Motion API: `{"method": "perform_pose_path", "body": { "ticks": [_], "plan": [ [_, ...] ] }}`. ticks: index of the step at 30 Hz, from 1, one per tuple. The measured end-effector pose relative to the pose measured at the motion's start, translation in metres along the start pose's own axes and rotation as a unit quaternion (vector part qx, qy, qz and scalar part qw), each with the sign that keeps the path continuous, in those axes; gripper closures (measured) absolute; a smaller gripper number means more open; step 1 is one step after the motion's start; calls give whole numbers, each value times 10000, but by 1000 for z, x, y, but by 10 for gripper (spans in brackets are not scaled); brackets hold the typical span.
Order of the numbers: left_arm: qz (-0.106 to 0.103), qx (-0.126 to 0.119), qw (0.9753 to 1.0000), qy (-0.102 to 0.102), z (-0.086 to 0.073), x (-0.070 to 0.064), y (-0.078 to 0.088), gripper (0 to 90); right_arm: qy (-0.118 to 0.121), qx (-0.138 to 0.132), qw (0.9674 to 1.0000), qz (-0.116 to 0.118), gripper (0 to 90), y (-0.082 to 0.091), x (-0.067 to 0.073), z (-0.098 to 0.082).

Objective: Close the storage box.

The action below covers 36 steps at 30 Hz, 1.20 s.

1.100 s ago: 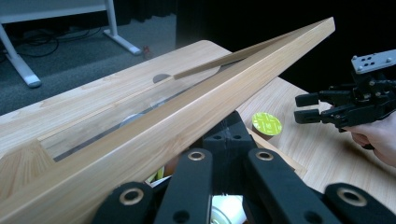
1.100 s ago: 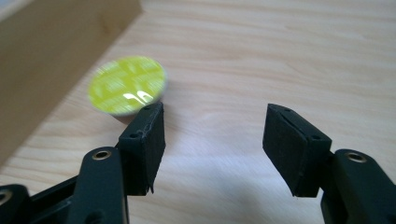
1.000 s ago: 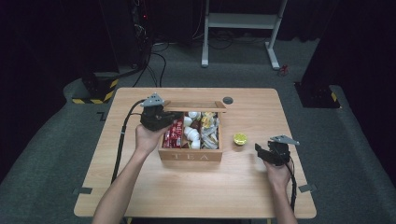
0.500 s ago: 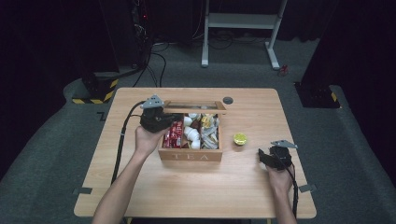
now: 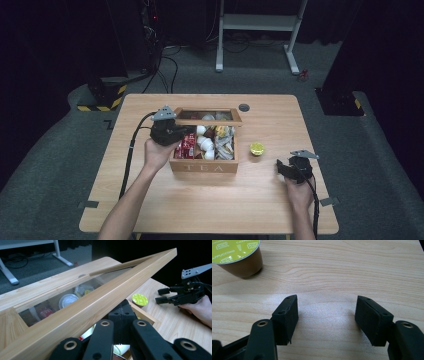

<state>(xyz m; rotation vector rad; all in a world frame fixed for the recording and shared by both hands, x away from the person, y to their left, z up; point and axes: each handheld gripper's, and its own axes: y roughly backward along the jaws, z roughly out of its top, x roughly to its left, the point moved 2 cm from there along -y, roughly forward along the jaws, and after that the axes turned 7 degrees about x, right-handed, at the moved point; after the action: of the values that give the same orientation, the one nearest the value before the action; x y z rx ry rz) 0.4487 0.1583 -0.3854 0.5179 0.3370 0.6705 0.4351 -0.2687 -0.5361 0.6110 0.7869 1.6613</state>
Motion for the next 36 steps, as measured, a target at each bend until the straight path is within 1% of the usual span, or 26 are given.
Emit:
{"method": "perform_pose_path", "body": {
  "ticks": [5, 9, 10, 11, 16, 17, 24, 29, 32, 36],
  "plan": [
    [-1, 23, 10000, 19, -3, -1, -1, 900, 0, 3, 10000, -13, 346, 0, 0, 0],
    [-18, 62, 10000, -28, -6, -2, -1, 900, 2, 3, 10000, -11, 346, 0, 0, 0],
    [-48, 58, 10000, 13, -7, -3, -2, 900, 1, 4, 10000, -10, 346, 0, 0, 0],
    [-44, 67, 10000, -12, -8, -3, -2, 900, 1, 3, 10000, -10, 345, 0, 0, 0],
    [-73, 91, 9999, -33, -14, -5, -3, 900, 6, 4, 10000, -2, 344, 0, 0, 0],
    [-89, 73, 9999, -5, -15, -5, -3, 900, 6, 4, 10000, -1, 344, 0, 0, 0],
    [-137, 111, 9998, -22, -23, -7, -5, 900, 4, 4, 10000, -6, 344, 0, 0, 0],
    [-180, 132, 9998, 5, -30, -8, -7, 900, 4, 3, 10000, -6, 344, 0, 0, 0],
    [-164, 177, 9997, -31, -34, -10, -8, 900, 13, 3, 10000, -7, 342, 0, 0, 0],
    [-212, 198, 9996, -46, -39, -12, -11, 900, 23, 2, 10000, -2, 340, 0, 0, 0]
  ]
}}
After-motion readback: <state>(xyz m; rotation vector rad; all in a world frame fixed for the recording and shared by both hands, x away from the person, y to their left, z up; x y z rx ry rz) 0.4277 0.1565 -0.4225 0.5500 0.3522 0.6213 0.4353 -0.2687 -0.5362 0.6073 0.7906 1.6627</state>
